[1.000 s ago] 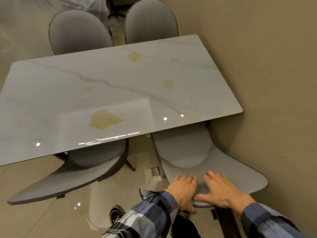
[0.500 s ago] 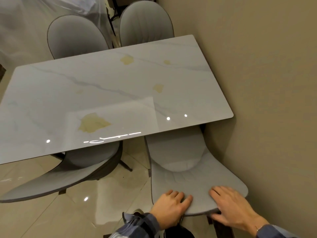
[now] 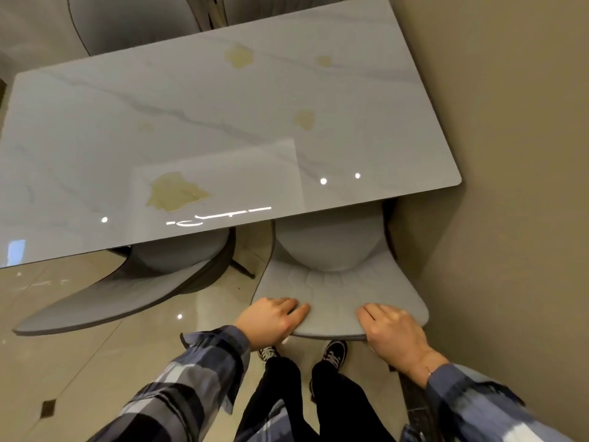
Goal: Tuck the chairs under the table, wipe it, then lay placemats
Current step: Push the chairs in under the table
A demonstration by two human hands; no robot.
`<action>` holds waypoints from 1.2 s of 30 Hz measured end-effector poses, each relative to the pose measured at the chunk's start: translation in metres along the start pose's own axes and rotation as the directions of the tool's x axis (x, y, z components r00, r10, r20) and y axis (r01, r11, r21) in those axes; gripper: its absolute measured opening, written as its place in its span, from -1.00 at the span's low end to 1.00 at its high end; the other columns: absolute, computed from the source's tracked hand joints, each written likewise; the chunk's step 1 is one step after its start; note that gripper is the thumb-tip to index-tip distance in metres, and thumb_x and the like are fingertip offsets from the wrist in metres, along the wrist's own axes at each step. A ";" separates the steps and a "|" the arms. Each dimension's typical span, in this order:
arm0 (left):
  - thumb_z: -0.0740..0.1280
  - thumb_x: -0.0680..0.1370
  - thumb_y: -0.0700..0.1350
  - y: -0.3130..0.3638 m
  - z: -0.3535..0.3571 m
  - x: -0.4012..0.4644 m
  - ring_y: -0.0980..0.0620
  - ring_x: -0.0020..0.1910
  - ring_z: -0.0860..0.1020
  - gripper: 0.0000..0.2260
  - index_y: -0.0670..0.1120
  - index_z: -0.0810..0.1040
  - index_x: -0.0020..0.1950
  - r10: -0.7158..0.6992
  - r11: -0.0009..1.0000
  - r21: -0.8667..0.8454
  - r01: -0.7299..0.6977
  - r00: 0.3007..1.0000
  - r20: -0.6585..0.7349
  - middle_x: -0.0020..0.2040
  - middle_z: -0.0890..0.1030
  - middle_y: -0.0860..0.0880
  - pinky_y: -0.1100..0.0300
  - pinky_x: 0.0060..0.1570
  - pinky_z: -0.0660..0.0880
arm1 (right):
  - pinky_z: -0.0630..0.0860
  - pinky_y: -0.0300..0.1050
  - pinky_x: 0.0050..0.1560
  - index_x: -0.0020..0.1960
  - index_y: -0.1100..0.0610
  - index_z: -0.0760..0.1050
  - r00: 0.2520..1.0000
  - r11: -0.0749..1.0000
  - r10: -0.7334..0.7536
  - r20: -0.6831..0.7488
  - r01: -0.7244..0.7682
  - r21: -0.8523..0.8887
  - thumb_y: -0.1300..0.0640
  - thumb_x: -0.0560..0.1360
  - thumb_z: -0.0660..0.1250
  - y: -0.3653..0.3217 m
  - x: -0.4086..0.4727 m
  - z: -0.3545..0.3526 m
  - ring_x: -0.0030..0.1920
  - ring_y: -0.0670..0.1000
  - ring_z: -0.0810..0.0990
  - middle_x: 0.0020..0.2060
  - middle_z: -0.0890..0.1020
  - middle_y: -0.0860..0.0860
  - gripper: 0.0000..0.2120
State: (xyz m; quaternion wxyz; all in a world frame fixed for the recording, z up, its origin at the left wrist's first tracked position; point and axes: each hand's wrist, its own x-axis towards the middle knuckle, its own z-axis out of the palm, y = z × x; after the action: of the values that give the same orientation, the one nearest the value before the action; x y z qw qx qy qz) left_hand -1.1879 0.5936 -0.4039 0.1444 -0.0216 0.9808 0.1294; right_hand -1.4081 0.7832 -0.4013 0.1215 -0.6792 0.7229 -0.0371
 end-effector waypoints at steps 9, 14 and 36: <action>0.47 0.41 -0.10 -0.017 0.002 -0.022 -0.12 -0.14 0.67 -0.56 -0.19 0.53 0.26 -0.180 0.983 -0.057 0.175 0.980 -0.088 0.02 0.65 -0.13 0.04 -0.32 0.63 | 0.48 -0.09 -0.48 -0.20 0.13 0.56 0.997 0.997 -0.080 -0.020 0.080 -0.018 0.22 0.26 0.46 -0.017 0.027 0.005 -0.40 0.06 0.56 -0.35 0.57 0.02 -0.86; 0.29 0.45 -0.12 -0.013 0.010 -0.014 -0.11 -0.24 0.66 -0.67 -0.20 0.55 0.18 -0.226 0.974 -0.063 0.218 0.955 -0.190 -0.07 0.66 -0.13 0.08 -0.39 0.61 | 0.46 -0.08 -0.48 -0.23 0.11 0.52 0.994 0.994 -0.105 0.004 0.105 -0.022 0.21 0.22 0.47 -0.007 0.027 0.006 -0.40 0.05 0.53 -0.34 0.54 0.01 -0.82; 0.26 0.49 -0.17 -0.061 0.002 0.019 -0.09 -0.37 0.59 -0.87 -0.16 0.58 -0.07 -0.223 0.975 -0.030 0.221 0.948 -0.226 -0.25 0.60 -0.08 0.06 -0.47 0.55 | 0.46 -0.09 -0.48 -0.14 0.16 0.53 0.985 0.987 -0.154 -0.074 0.150 -0.058 0.36 0.31 0.43 0.035 0.098 -0.013 -0.39 0.05 0.52 -0.34 0.53 0.04 -0.81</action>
State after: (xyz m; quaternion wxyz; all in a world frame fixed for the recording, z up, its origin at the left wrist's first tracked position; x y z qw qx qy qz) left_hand -1.2005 0.5357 -0.4267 0.0445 -0.1468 0.9819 0.1113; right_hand -1.4499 0.6869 -0.4089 0.0724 -0.7333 0.6738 -0.0540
